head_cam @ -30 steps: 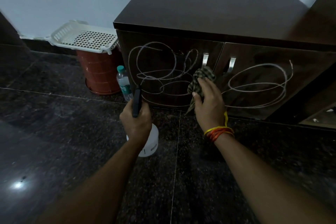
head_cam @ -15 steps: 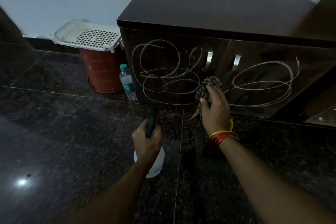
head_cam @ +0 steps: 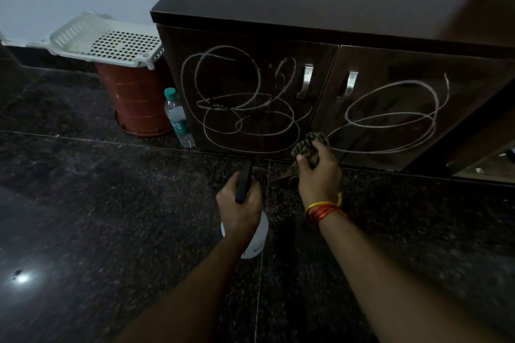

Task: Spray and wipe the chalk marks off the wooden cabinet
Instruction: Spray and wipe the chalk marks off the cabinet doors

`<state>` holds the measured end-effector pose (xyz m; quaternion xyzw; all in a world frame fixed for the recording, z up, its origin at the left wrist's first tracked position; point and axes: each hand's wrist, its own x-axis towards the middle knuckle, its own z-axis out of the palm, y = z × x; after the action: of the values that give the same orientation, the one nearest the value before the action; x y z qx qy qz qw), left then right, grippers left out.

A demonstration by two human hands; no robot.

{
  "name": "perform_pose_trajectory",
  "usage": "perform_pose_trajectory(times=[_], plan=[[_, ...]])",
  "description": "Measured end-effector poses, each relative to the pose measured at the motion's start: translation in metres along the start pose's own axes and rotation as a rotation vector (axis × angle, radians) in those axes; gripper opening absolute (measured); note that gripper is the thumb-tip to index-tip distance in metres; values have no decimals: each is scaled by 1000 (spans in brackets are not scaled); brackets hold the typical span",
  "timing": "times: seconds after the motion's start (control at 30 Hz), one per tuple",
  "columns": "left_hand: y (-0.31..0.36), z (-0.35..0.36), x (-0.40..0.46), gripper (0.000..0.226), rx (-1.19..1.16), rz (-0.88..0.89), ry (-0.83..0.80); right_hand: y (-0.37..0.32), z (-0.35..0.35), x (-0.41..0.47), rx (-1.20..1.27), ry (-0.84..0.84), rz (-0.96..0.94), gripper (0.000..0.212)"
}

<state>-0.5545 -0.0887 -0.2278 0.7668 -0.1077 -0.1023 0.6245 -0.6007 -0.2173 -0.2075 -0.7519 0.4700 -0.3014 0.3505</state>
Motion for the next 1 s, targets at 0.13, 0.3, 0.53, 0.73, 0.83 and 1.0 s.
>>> perform_pose_trajectory(times=[0.13,0.3,0.53,0.73,0.83,1.0], plan=[[11,4,18,31,-26,34,2,10,9,-3,49,4,115,44],[21,3,19,26,-51,53,-20,9,15,-2,115,66,222,43],[19,-16,2,20,-57,-3,56,1,31,2,398,103,562,32],[7,-27,18,32,-109,-56,172,-3,34,19,1076,-78,1072,35],[5,-29,34,32,-94,-3,188,-9,43,34,1148,-90,1108,38],[-5,-33,59,20,-60,91,154,-18,71,74,1222,41,1076,43]])
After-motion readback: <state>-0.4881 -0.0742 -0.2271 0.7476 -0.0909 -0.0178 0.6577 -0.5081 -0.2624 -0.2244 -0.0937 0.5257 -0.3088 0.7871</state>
